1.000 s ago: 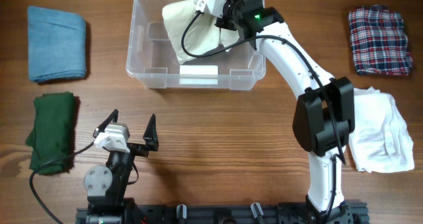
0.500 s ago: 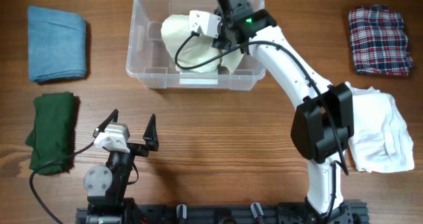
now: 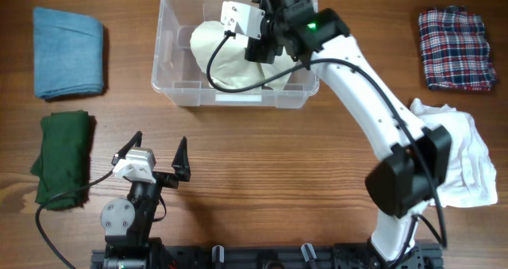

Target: Pack container

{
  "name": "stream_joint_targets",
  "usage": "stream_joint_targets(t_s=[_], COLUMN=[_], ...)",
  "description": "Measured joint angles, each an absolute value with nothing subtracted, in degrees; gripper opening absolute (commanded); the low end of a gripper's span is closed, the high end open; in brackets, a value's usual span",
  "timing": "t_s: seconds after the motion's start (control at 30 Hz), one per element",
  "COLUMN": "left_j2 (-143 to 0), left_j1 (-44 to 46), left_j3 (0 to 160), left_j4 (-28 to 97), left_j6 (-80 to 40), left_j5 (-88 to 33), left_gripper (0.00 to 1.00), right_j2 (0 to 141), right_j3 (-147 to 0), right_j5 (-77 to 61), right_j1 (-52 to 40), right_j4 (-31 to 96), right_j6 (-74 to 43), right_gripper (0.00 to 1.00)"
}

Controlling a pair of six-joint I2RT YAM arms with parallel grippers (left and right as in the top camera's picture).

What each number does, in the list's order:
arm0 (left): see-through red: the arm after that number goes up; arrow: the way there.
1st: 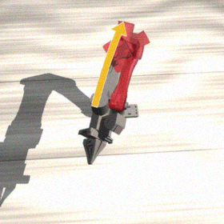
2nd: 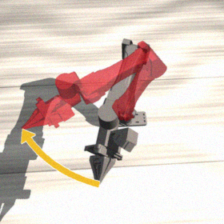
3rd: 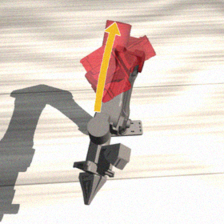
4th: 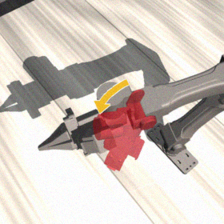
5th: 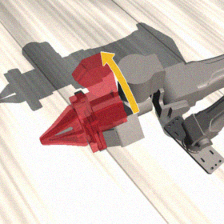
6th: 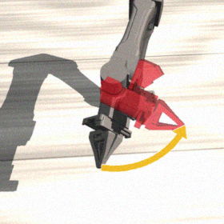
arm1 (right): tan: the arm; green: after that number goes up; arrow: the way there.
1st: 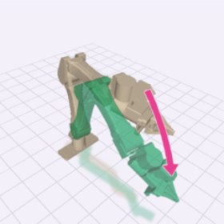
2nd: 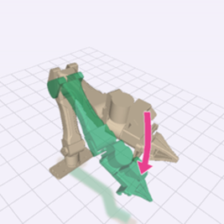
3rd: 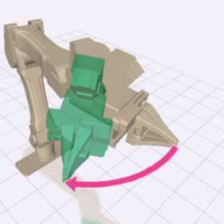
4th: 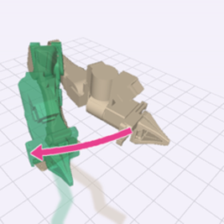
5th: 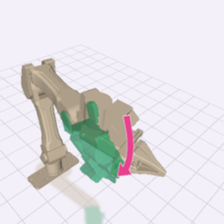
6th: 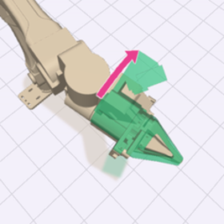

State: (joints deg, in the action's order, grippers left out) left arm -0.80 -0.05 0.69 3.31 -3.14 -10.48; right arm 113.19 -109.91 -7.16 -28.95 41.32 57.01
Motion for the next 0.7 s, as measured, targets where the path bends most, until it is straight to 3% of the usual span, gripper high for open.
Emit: stream_joint_targets(t_s=[0.4,0.7], left_j2=[-0.8,-0.8], left_j1=[-0.1,-0.1], left_j3=[0.7,0.7], left_j4=[3.3,3.3], left_j6=[-3.1,-3.1], left_j5=[-10.5,-10.5], left_gripper=[1.00,1.00], right_j2=[112.7,119.5], right_j3=[-109.9,-109.9], right_j5=[-9.1,-8.8], right_j1=[-27.6,-26.3], right_j4=[27.4,26.9], right_j6=[46.0,44.8], right_gripper=[0.04,0.04])
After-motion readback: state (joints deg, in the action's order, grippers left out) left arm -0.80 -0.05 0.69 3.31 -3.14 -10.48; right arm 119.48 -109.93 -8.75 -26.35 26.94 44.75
